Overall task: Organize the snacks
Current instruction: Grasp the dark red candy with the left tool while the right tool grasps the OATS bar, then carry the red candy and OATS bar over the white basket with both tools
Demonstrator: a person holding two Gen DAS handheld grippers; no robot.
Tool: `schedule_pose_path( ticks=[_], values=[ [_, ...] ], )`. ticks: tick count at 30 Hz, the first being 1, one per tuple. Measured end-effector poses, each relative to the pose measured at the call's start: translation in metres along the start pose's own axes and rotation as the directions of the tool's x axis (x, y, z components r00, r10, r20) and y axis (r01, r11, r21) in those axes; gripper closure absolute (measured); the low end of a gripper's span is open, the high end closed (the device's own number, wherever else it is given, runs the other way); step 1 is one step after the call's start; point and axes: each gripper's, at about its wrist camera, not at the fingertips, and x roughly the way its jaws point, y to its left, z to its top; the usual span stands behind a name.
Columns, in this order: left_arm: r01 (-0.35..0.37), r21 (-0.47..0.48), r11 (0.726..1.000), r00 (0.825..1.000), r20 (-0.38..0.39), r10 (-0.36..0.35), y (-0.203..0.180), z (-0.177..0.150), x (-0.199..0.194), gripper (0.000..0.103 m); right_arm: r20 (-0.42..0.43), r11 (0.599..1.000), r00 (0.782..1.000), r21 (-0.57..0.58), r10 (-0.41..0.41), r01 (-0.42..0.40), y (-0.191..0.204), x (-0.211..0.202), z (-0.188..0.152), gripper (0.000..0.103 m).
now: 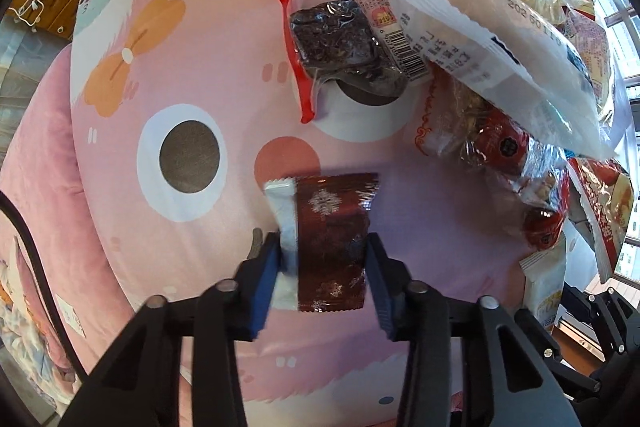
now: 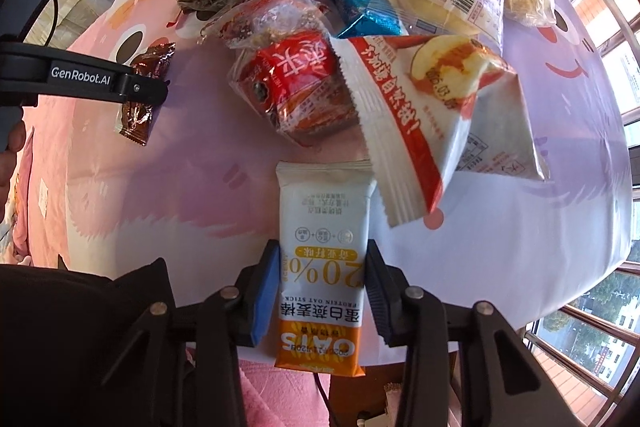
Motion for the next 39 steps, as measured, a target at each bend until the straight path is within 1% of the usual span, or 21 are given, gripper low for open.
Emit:
schedule_pose_path(
  ticks=[2,8,11,13,15,19,21,23,26,27,31,35,39],
  values=[
    [-0.007,0.002,1.0,1.0,0.01,0.007,0.002,-0.005,-0.001,0.067,0.005,1.0,1.0,0.005,0.001,-0.001,0.003,0.0,-0.004,0.062],
    [0.013,0.005,1.0,0.998,0.059,-0.013,0.011,-0.021,-0.014,0.069,0.034,1.0,0.999,0.013,-0.004,0.004,0.022,-0.009,-0.018,0.062],
    [0.017,0.013,1.0,0.996,0.082,-0.018,0.015,-0.031,-0.025,0.069,0.057,1.0,0.998,0.01,-0.008,0.007,0.03,-0.018,-0.026,0.062],
    [0.007,0.015,1.0,0.995,0.099,-0.008,0.024,-0.039,-0.032,0.069,0.074,1.0,0.997,0.005,-0.011,0.011,0.039,-0.024,-0.029,0.062],
    [0.004,0.015,1.0,0.994,0.111,-0.005,0.019,-0.046,-0.042,0.069,0.094,1.0,0.995,-0.001,-0.016,0.016,0.052,-0.031,-0.03,0.062],
    [0.035,0.016,0.999,0.989,0.141,-0.037,0.022,-0.057,-0.063,0.069,0.135,0.999,0.99,-0.019,-0.032,0.035,0.073,-0.047,-0.03,0.062],
    [0.04,0.021,0.999,0.987,0.155,-0.043,0.023,-0.063,-0.072,0.069,0.152,0.999,0.988,-0.025,-0.032,0.037,0.08,-0.058,-0.027,0.062],
    [0.045,0.023,0.999,0.986,0.159,-0.048,0.04,-0.072,-0.081,0.069,0.167,0.999,0.985,-0.031,-0.031,0.037,0.082,-0.064,-0.025,0.062],
    [0.073,0.012,0.997,0.985,0.157,-0.074,0.046,-0.08,-0.097,0.069,0.194,0.998,0.98,-0.045,-0.033,0.042,0.073,-0.077,-0.016,0.062],
    [0.075,0.01,0.997,0.985,0.158,-0.076,0.049,-0.081,-0.1,0.069,0.206,0.998,0.978,-0.049,-0.03,0.041,0.067,-0.082,-0.014,0.062],
    [0.067,0.002,0.998,0.981,0.181,-0.066,0.048,-0.087,-0.121,0.069,0.238,0.997,0.971,-0.062,-0.019,0.035,0.062,-0.1,-0.003,0.062],
    [0.093,-0.034,0.995,0.978,0.192,-0.085,0.049,-0.084,-0.139,0.069,0.277,0.995,0.961,-0.094,-0.007,0.034,0.061,-0.118,0.016,0.062],
    [0.096,-0.065,0.993,0.972,0.221,-0.08,0.047,-0.076,-0.159,0.069,0.308,0.991,0.951,-0.13,0.031,0.01,0.056,-0.135,0.038,0.062]
  ],
)
